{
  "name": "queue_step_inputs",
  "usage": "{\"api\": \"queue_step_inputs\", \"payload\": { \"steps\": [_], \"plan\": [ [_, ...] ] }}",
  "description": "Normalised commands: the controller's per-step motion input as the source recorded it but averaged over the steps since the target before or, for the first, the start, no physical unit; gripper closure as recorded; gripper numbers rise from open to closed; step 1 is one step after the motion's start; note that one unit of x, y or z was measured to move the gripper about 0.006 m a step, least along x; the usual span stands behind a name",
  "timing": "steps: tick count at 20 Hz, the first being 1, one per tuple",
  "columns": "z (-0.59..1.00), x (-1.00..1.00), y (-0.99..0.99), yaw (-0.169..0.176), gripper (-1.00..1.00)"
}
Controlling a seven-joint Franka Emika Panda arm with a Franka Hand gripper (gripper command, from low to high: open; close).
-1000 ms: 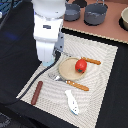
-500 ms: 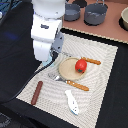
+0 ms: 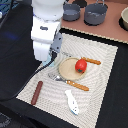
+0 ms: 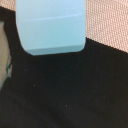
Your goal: Interact with the objects in diverse but meaningful ways.
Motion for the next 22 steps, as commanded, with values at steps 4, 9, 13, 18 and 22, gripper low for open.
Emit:
{"api": "queue_step_inputs", "payload": {
  "steps": [4, 9, 13, 18, 22],
  "plan": [
    [-0.21, -0.32, 0.08, -0.007, -1.00],
    [-0.21, -0.18, 0.05, -0.022, -1.00],
    [-0.24, -0.18, 0.04, -0.028, -1.00],
    [-0.17, -0.04, 0.00, -0.046, -1.00],
    [-0.25, -0.11, 0.01, -0.039, -1.00]
  ]
}}
